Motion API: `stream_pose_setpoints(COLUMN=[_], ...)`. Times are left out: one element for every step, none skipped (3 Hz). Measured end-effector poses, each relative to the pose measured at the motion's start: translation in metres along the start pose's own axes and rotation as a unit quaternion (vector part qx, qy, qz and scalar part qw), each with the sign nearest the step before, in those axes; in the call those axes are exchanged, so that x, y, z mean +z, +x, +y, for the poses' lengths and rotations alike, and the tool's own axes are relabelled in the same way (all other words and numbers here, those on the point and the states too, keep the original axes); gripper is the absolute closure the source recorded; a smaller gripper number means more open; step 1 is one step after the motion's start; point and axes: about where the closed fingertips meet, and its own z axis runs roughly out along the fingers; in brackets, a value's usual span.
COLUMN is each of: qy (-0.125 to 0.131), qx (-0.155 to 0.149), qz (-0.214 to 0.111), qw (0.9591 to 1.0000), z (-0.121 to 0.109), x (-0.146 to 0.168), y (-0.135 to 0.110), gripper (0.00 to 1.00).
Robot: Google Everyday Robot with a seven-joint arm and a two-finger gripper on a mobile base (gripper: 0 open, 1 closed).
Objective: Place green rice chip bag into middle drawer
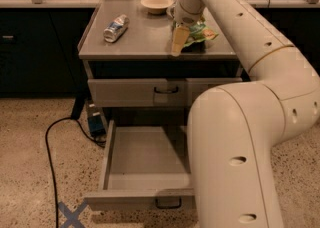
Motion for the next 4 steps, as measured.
stream_pose_setpoints(qy=[-0.016, -0.003, 0.009, 0.009], qx=[0.002, 0.025, 0.057, 0.057], qz=[0.016, 0.034, 0.058, 0.058], qw=[0.9997, 0.9991, 0.9966, 0.9966], z=[0.004, -0.007, -0.016, -0.016], x=[0.008, -0.002, -0.020, -0.021], y=[0.004, 0.024, 0.061, 0.061], gripper=[0.00, 0.00, 0.00, 0.00])
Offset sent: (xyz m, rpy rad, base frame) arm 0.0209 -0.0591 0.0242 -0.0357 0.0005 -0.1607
